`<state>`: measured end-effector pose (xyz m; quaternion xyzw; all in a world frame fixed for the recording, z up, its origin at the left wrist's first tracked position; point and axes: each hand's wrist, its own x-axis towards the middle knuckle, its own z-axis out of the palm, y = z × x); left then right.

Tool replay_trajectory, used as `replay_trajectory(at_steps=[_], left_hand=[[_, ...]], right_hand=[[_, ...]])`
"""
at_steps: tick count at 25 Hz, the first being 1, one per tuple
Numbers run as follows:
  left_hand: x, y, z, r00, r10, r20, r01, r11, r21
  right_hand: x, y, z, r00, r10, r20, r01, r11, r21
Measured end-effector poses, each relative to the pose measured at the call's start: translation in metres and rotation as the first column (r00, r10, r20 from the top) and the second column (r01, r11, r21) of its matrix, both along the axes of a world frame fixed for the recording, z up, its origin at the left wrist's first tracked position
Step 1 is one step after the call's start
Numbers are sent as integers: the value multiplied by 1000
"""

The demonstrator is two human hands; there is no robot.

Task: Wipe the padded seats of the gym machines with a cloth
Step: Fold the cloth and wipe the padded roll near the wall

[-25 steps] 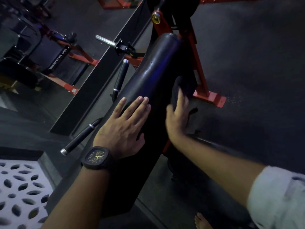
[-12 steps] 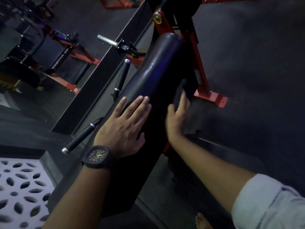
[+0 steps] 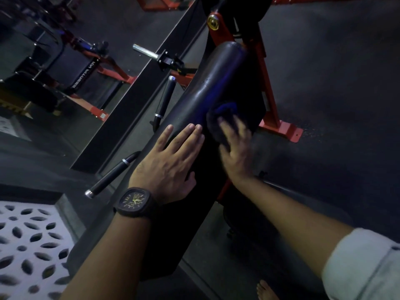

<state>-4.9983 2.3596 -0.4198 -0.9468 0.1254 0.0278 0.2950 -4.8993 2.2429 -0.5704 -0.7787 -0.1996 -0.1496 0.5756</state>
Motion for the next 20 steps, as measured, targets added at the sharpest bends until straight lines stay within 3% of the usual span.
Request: replay_trajectory(at_steps=[2, 3, 5, 6, 9, 10, 13, 14, 17, 20], left_hand=[[-1, 0, 0, 1000, -6, 3, 6, 1000, 1], [-1, 0, 0, 1000, -3, 5, 3, 1000, 3], [-1, -1, 1, 1000, 3, 7, -3, 1000, -1], [0, 0, 1, 1000, 1, 7, -1, 1000, -4], [-1, 0, -1, 1000, -9, 6, 10, 1000, -9], [-1, 0, 0, 1000, -3, 1, 3, 1000, -5], [0, 0, 1, 1000, -2, 4, 2, 1000, -1], [0, 0, 0, 1000, -4, 5, 4, 1000, -2], [-1, -1, 0, 1000, 1, -5, -1, 1000, 4], [0, -1, 1, 1000, 2, 1, -2, 1000, 9]], right_hand=[[7, 6, 14, 967, -132, -218, 155, 984, 90], [-3, 8, 18, 972, -133, -196, 148, 987, 64], [-6, -3, 13, 996, 28, 80, -23, 998, -58], [15, -9, 10, 988, 74, 138, -64, 995, -82], [47, -2, 31, 973, -131, -189, 148, 986, 74], [36, 3, 36, 971, -151, -184, 165, 985, 60], [28, -9, 17, 960, 96, 261, -69, 992, -110], [48, -13, 15, 966, 86, 244, -59, 992, -115], [47, 0, 35, 979, -133, -153, 139, 990, 33], [33, -8, 26, 975, 55, 217, -34, 995, -98]])
